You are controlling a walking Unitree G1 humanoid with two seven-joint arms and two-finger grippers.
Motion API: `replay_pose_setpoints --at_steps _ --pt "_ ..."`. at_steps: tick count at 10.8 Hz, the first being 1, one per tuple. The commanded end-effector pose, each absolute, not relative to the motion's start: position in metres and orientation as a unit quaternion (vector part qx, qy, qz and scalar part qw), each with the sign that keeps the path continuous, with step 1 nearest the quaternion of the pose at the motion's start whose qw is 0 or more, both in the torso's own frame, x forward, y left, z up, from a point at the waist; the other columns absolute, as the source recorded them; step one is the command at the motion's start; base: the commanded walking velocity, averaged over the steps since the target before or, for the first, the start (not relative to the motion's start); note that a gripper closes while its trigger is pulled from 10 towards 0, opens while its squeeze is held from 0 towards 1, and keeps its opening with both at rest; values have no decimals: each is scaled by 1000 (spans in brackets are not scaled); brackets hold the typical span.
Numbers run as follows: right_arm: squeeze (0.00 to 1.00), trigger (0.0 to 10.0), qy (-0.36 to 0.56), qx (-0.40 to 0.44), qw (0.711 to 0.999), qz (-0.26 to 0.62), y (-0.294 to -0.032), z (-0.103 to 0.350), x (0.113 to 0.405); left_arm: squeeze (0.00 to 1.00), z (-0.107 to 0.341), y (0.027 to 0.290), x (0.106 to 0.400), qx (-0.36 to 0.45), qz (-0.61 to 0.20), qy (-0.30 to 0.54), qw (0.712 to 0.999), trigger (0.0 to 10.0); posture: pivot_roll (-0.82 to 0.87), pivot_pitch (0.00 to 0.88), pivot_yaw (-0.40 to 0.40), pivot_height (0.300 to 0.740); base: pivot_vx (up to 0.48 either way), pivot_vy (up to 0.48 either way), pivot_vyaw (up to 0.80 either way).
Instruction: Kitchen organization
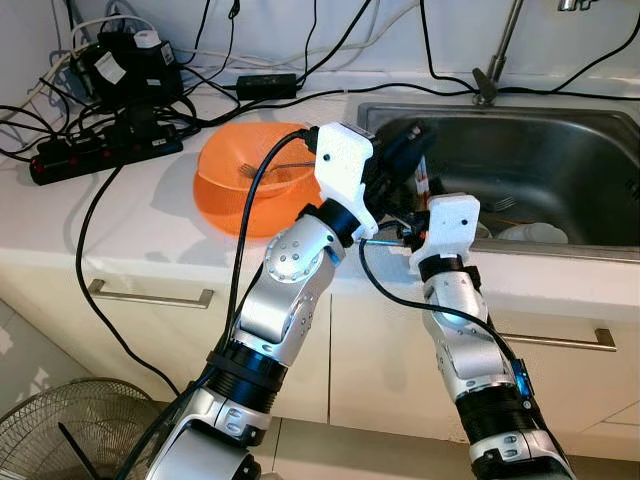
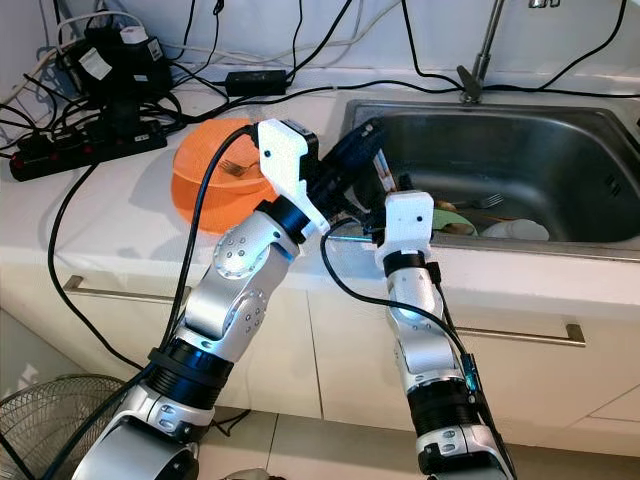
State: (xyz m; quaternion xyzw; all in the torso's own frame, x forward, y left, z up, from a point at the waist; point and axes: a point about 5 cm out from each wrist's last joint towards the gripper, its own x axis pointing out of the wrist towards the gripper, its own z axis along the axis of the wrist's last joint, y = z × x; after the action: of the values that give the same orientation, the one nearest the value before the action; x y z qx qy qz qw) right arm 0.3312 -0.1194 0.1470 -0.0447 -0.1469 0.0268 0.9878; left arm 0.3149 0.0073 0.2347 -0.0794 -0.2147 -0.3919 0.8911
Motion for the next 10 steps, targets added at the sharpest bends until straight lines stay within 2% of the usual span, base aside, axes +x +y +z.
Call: replay_pose_setpoints --at_steps 1,2,7,8,9,10 --pt "0 4745 -151 -43 987 27 -118 151 334 0 235 10 314 -73 -390 -217 892 10000 66 0 63 740 0 0 0" --pt "0 0 -153 -42 987 27 -118 152 334 0 235 12 315 -72 -384 -218 894 10000 66 0 63 740 0 0 0" --pt "0 0 -154 -41 987 27 -119 152 333 0 234 17 320 -64 -362 -214 905 10000 66 0 61 740 0 0 0" --pt "0 0 -154 -40 987 28 -119 152 334 859 232 17 322 -64 -357 -209 908 10000 67 0 61 740 0 0 0" --pt "0 0 -153 -40 987 28 -119 152 334 1000 229 18 323 -67 -353 -201 911 10000 66 0 61 740 0 0 0" --pt "0 0 -153 -39 987 27 -119 152 334 1000 228 19 323 -67 -351 -197 913 10000 64 0 62 740 0 0 0"
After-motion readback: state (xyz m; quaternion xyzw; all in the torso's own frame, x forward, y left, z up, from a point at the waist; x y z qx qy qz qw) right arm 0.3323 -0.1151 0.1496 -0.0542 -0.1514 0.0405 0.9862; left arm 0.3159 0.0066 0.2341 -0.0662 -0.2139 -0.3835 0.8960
